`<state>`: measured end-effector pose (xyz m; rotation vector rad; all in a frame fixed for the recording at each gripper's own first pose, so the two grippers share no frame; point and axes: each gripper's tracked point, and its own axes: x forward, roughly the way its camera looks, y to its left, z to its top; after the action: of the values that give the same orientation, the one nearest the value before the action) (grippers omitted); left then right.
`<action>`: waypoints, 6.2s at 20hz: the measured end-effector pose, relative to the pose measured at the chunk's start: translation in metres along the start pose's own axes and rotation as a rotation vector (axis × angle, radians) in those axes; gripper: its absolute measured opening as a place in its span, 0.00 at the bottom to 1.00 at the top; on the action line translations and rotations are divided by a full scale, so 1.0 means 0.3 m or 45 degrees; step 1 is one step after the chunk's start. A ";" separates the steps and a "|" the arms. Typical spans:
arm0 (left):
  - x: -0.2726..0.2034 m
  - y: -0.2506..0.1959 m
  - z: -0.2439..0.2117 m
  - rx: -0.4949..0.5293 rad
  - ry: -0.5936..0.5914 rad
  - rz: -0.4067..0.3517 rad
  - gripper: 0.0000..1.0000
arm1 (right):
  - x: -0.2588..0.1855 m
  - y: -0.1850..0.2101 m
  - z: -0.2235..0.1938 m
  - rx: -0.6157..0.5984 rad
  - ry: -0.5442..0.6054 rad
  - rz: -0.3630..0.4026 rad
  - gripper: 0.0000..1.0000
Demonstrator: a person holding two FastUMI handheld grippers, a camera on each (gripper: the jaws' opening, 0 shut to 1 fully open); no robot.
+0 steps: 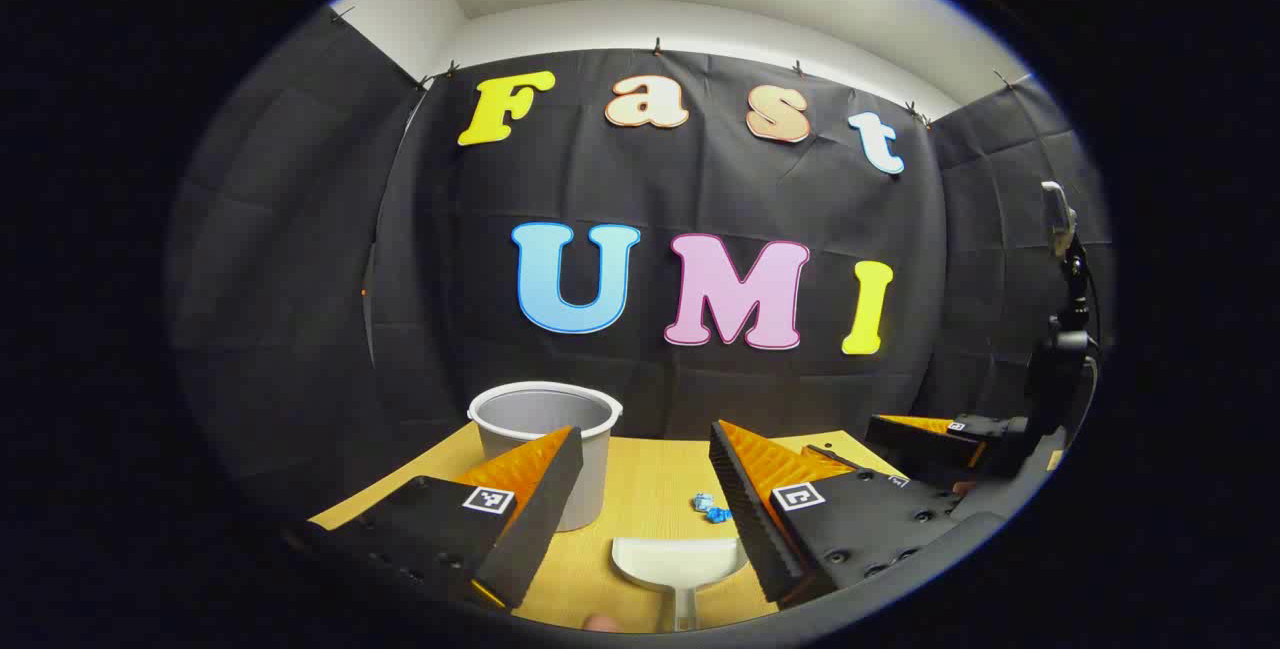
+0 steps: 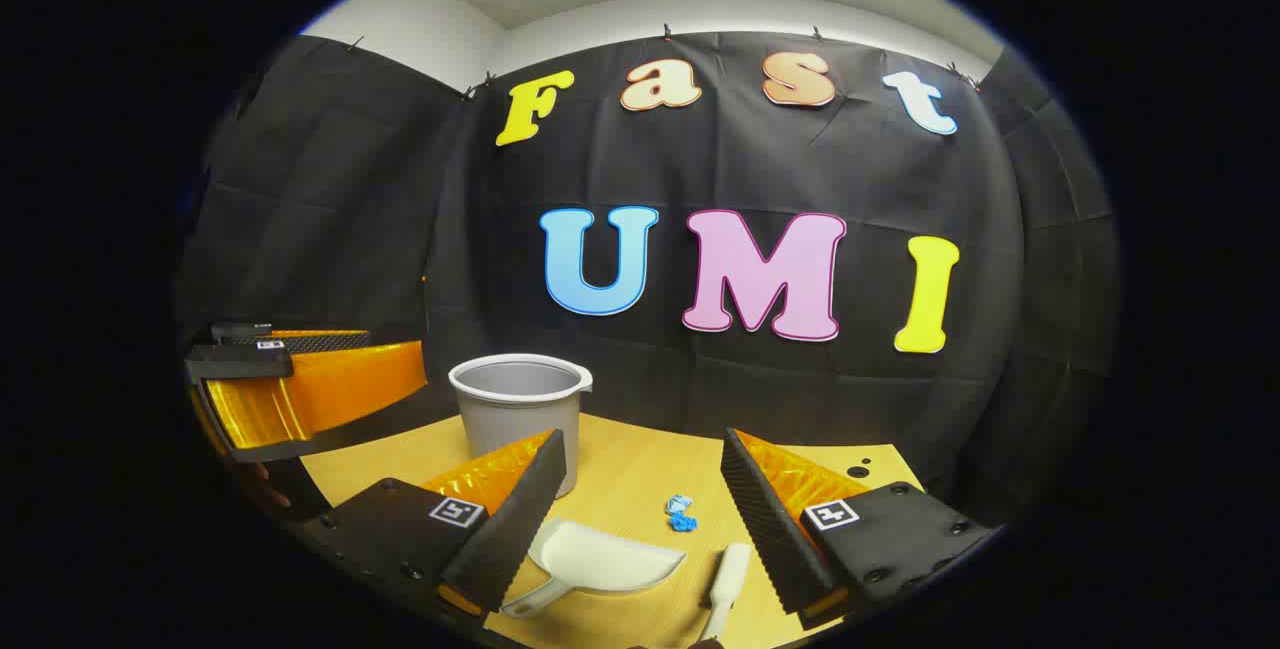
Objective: Pick up the small broom and dustpan from the desktop, sweep the trash into the dustpan with the broom, and then empty the trash into the garbage bin.
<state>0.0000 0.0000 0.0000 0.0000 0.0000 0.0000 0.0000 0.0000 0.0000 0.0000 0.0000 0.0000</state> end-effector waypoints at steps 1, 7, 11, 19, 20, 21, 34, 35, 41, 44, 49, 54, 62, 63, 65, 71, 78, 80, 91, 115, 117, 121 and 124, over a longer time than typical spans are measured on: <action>-0.004 0.004 0.004 -0.001 -0.008 0.002 0.78 | -0.004 -0.002 0.000 0.006 0.001 -0.008 1.00; -0.024 0.042 -0.001 -0.023 -0.011 0.016 0.76 | -0.018 0.004 0.026 0.011 -0.025 -0.038 1.00; -0.031 0.086 0.023 -0.025 -0.027 0.051 0.76 | -0.036 0.027 0.033 -0.018 -0.022 -0.035 1.00; -0.051 0.089 0.019 -0.012 -0.034 -0.005 0.76 | -0.072 0.048 0.059 -0.012 -0.044 -0.103 1.00; -0.059 0.086 0.012 -0.010 -0.028 -0.019 0.76 | -0.080 0.050 0.057 -0.012 -0.044 -0.113 0.97; -0.065 0.082 0.008 -0.007 -0.025 -0.031 0.76 | -0.091 0.050 0.059 -0.014 -0.045 -0.124 0.97; -0.073 0.041 -0.064 -0.001 0.046 -0.116 0.76 | -0.154 -0.012 0.077 -0.035 -0.066 -0.249 0.97; -0.061 0.036 -0.059 0.015 0.043 -0.119 0.76 | -0.149 -0.020 0.079 -0.029 -0.066 -0.250 1.00; 0.018 -0.024 -0.091 0.012 0.100 -0.139 0.76 | -0.111 -0.136 0.050 -0.016 -0.037 -0.281 1.00; 0.053 -0.041 -0.112 0.015 0.129 -0.135 0.76 | -0.083 -0.184 0.029 0.000 -0.019 -0.297 1.00; 0.117 -0.080 -0.165 0.017 0.201 -0.148 0.76 | -0.026 -0.228 0.005 0.014 0.004 -0.286 1.00; 0.159 -0.118 -0.315 0.042 0.356 -0.165 0.76 | 0.028 -0.279 -0.023 0.018 0.013 -0.271 1.00; 0.114 -0.173 -0.769 0.073 0.931 -0.165 0.79 | 0.087 -0.416 -0.155 0.101 0.132 -0.288 1.00; 0.111 -0.180 -0.802 0.062 0.994 -0.164 0.79 | 0.089 -0.433 -0.178 0.122 0.153 -0.290 0.98; 0.099 -0.197 -0.911 0.064 1.148 -0.159 0.78 | 0.093 -0.465 -0.218 0.158 0.189 -0.290 1.00; 0.080 -0.188 -1.120 0.061 1.578 -0.058 0.79 | 0.135 -0.627 -0.317 0.265 0.260 -0.332 1.00; 0.165 -0.178 -1.181 0.071 1.853 0.030 0.79 | 0.153 -0.657 -0.453 0.276 0.406 -0.203 0.97; 0.187 -0.192 -1.189 0.069 1.928 0.044 0.76 | 0.149 -0.659 -0.492 0.236 0.447 -0.168 0.97; 0.219 -0.201 -1.216 0.063 2.038 -0.036 0.31 | 0.039 -0.595 -0.713 0.492 0.791 -0.217 0.97; 0.206 -0.174 -1.211 -0.084 1.864 -0.308 0.30 | -0.029 -0.292 -1.201 0.384 1.715 -0.323 0.91; 0.206 -0.174 -1.208 -0.088 1.866 -0.304 0.31 | -0.020 -0.315 -1.208 0.368 1.750 -0.335 0.78; 0.208 -0.174 -1.210 -0.080 1.877 -0.306 0.30 | -0.014 -0.325 -1.215 0.321 1.808 -0.260 0.36; 0.207 -0.173 -1.209 -0.094 1.869 -0.312 0.30 | -0.011 -0.314 -1.207 0.319 1.821 -0.167 0.28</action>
<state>0.0621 -0.0519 -0.3627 -0.0738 1.4681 -0.2453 -0.0033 -0.0943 -0.3621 0.2504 1.4300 -0.1315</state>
